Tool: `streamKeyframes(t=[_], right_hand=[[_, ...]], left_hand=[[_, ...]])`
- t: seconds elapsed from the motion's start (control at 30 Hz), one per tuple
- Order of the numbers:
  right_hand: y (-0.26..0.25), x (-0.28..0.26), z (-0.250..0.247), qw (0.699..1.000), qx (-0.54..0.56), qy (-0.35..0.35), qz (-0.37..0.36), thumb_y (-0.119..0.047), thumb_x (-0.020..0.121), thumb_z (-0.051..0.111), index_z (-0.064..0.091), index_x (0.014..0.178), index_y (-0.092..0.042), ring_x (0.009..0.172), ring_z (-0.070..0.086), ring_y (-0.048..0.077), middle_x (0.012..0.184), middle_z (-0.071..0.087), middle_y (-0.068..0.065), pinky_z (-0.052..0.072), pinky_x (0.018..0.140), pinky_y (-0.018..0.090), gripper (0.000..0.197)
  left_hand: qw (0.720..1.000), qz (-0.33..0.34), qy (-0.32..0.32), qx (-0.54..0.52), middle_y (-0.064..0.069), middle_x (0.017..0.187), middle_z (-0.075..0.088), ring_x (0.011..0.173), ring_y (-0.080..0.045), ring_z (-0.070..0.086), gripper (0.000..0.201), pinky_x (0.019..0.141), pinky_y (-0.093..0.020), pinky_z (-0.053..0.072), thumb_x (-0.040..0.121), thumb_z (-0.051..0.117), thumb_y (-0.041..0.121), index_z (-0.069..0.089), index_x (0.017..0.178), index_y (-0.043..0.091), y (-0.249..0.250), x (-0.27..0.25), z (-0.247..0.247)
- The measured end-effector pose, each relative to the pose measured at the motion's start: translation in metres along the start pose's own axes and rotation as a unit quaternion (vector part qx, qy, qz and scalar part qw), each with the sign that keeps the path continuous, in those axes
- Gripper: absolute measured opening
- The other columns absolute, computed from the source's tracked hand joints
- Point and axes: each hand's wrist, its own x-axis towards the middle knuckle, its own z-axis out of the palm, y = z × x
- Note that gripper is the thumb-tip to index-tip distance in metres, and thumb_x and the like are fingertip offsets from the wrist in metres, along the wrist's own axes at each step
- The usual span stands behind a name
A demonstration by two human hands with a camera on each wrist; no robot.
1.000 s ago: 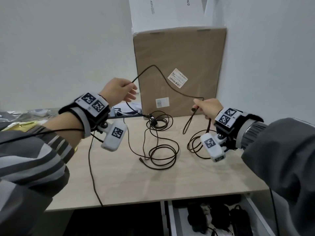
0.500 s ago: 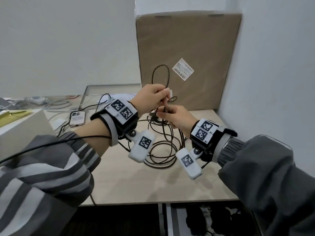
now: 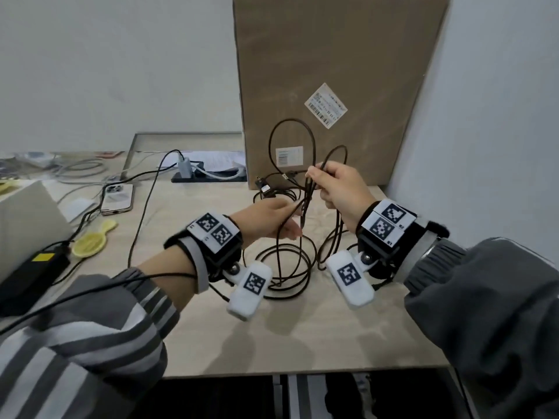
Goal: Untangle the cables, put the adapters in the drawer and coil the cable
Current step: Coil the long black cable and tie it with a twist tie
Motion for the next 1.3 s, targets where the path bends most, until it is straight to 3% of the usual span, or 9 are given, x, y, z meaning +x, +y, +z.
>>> streamKeyframes(t=[0.1, 0.2, 0.6, 0.67, 0.77, 0.9, 1.03, 1.17, 1.3], right_hand=[[0.003, -0.006, -0.01, 1.0, -0.002, 0.005, 0.001, -0.019, 0.096, 0.054, 0.061, 0.083, -0.015, 0.042, 0.031, 0.004, 0.058, 0.044, -0.007, 0.024, 0.04, 0.017, 0.016], [0.009, -0.012, -0.022, 1.0, 0.004, 0.012, 0.021, -0.019, 0.098, 0.052, 0.061, 0.084, -0.013, 0.043, 0.03, 0.004, 0.061, 0.043, -0.007, 0.024, 0.04, 0.016, 0.017], [-0.005, -0.024, -0.067, 0.984, 0.063, 0.137, 0.091, -0.015, 0.1, 0.044, 0.052, 0.077, -0.015, 0.036, 0.027, 0.002, 0.064, 0.034, -0.003, 0.016, 0.035, 0.015, 0.025], [-0.006, -0.023, -0.077, 0.98, 0.052, 0.167, 0.092, -0.014, 0.099, 0.044, 0.052, 0.076, -0.015, 0.034, 0.028, 0.002, 0.064, 0.035, -0.001, 0.017, 0.034, 0.016, 0.025], [-0.009, -0.023, -0.089, 0.978, 0.036, 0.182, 0.094, -0.014, 0.098, 0.045, 0.052, 0.075, -0.016, 0.037, 0.03, 0.004, 0.066, 0.04, 0.001, 0.018, 0.033, 0.016, 0.024], [-0.014, -0.031, -0.084, 0.983, -0.02, 0.163, 0.088, -0.014, 0.097, 0.045, 0.053, 0.075, -0.016, 0.047, 0.031, 0.009, 0.064, 0.042, 0.0, 0.02, 0.036, 0.018, 0.024], [-0.016, -0.037, -0.07, 0.986, -0.043, 0.144, 0.072, -0.015, 0.099, 0.045, 0.054, 0.075, -0.016, 0.05, 0.031, 0.01, 0.063, 0.04, -0.002, 0.021, 0.037, 0.016, 0.025], [-0.013, -0.038, -0.056, 0.989, -0.058, 0.121, 0.059, -0.014, 0.098, 0.046, 0.055, 0.075, -0.015, 0.05, 0.029, 0.01, 0.063, 0.037, -0.001, 0.02, 0.039, 0.017, 0.025], [-0.009, -0.033, -0.047, 0.991, -0.081, 0.092, 0.046, -0.015, 0.097, 0.048, 0.058, 0.075, -0.017, 0.05, 0.03, 0.011, 0.063, 0.037, 0.0, 0.022, 0.044, 0.021, 0.025]], left_hand=[[0.985, -0.011, -0.047, -0.166, 0.001, 0.058, 0.05, 0.049, -0.011, 0.048, 0.042, 0.056, -0.022, 0.046, 0.099, 0.035, 0.048, 0.054, 0.102, 0.011, 0.011, -0.002, 0.0], [0.997, 0.039, -0.045, -0.059, 0.008, 0.056, 0.031, 0.05, -0.008, 0.025, 0.027, 0.044, -0.016, 0.026, 0.098, 0.048, 0.034, 0.062, 0.086, 0.015, 0.013, -0.005, -0.011], [0.928, 0.002, 0.371, 0.031, -0.002, 0.048, 0.038, 0.041, -0.017, 0.032, 0.027, 0.047, -0.025, 0.023, 0.093, 0.052, 0.023, 0.06, 0.071, 0.01, -0.021, -0.03, -0.105], [0.909, -0.027, 0.416, 0.022, -0.006, 0.057, 0.041, 0.046, -0.021, 0.035, 0.027, 0.048, -0.024, 0.028, 0.093, 0.053, 0.025, 0.064, 0.085, 0.001, -0.026, -0.041, -0.128], [0.894, -0.045, 0.445, -0.002, -0.007, 0.06, 0.037, 0.048, -0.023, 0.032, 0.031, 0.044, -0.021, 0.028, 0.094, 0.049, 0.022, 0.063, 0.109, -0.001, -0.036, -0.057, -0.153], [0.893, -0.021, 0.448, -0.031, -0.008, 0.058, 0.034, 0.042, -0.022, 0.032, 0.023, 0.034, -0.014, 0.023, 0.095, 0.046, 0.019, 0.062, 0.094, 0.004, -0.039, -0.065, -0.159], [0.913, -0.001, 0.393, -0.112, -0.005, 0.061, 0.028, 0.03, -0.004, 0.029, 0.027, 0.034, -0.009, 0.017, 0.099, 0.035, 0.008, 0.045, 0.074, 0.012, -0.035, -0.061, -0.151], [0.907, -0.003, 0.402, -0.129, -0.004, 0.076, 0.047, 0.063, -0.011, 0.046, 0.026, 0.053, -0.022, 0.032, 0.097, 0.037, 0.003, 0.047, 0.119, 0.009, -0.026, -0.054, -0.138], [0.901, 0.005, 0.427, -0.081, -0.013, 0.131, 0.05, 0.119, -0.027, 0.05, 0.043, 0.093, -0.031, 0.04, 0.093, 0.048, 0.012, 0.046, 0.137, 0.009, -0.018, -0.046, -0.14]])
